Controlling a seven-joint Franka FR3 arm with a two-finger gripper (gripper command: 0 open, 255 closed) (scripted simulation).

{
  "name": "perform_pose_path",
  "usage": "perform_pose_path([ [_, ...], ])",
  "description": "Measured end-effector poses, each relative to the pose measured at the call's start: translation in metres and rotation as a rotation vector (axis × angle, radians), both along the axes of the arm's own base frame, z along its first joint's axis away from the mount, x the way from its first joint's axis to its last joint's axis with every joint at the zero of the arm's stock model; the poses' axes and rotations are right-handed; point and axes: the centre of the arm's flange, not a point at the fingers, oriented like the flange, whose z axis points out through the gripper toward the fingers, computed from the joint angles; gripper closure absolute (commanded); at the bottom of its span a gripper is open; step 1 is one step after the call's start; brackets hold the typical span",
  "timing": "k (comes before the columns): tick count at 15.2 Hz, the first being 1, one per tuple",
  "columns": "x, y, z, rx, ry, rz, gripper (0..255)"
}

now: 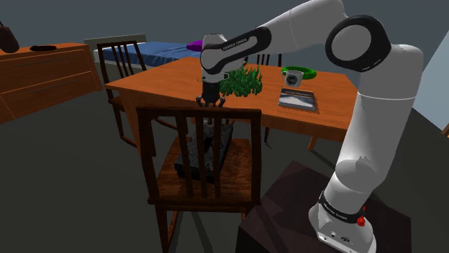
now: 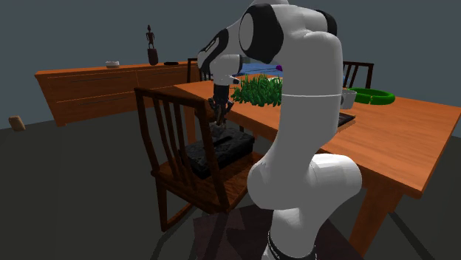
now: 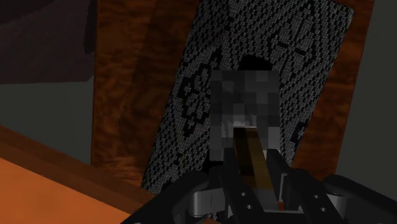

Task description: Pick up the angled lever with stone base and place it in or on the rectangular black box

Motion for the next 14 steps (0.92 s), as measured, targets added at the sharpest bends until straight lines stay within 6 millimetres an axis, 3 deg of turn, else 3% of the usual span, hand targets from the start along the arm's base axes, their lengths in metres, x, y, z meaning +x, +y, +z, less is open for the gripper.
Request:
perform_pose_path([
  [10, 0.002, 0.011, -0.022, 0.002, -0.044, 0.012, 255],
  [14, 0.003, 0.015, -0.057, 0.008, -0.029, 0.017, 255],
])
